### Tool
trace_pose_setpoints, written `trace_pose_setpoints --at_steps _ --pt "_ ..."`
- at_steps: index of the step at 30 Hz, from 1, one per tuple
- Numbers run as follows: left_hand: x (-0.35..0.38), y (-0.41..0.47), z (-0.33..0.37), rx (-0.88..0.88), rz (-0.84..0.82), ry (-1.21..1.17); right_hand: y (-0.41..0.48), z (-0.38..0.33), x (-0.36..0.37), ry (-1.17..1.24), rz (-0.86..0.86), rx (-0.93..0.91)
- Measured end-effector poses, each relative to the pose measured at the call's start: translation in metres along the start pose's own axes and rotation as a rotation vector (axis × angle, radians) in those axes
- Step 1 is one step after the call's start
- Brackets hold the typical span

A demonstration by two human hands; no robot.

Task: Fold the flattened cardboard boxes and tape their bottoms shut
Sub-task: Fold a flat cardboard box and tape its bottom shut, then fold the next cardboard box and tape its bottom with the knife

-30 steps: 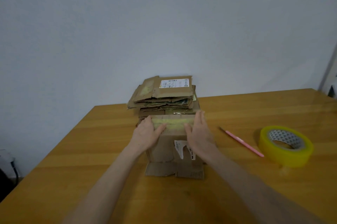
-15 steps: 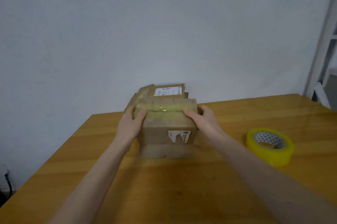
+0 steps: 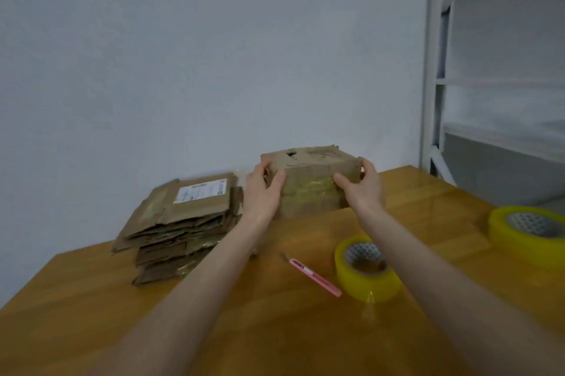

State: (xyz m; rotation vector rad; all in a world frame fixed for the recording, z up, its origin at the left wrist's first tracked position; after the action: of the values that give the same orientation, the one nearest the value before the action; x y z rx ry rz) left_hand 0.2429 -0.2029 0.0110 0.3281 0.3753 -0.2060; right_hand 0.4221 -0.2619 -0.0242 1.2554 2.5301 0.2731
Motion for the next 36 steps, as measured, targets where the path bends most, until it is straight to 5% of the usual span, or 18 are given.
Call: trace_pose_setpoints --at_steps 8,17,26,36 --pt "0.137 0.068 -0.059 -0.304 -0.296 -0.005 0.054 0.075 0.0 -0.216 0.018 0.236" --pt "0.214 0.118 -0.082 -0.391 -0.327 -0.227 0.084 0.105 -0.002 -0.393 0.215 0.149" --pt "0.226 0.107 -0.066 -0.434 -0.466 -0.403 0.101 0.126 0.035 -0.548 -0.084 0.108" --pt "0.168 0.123 -0.112 -0.067 -0.347 0.478 0.129 0.113 0.036 -0.644 -0.031 0.135"
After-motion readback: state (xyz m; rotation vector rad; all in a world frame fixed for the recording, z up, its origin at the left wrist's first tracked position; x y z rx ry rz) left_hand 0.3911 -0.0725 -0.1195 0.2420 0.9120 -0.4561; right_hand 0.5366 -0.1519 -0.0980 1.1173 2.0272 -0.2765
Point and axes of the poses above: each hand's wrist, its own y-axis towards the middle knuckle, its own x-axis out of the palm, z = x × y, the point moved 3 cm from there along y, towards the middle knuckle, and after that the axes turned 6 degrees about -x, right-handed, at the moved point
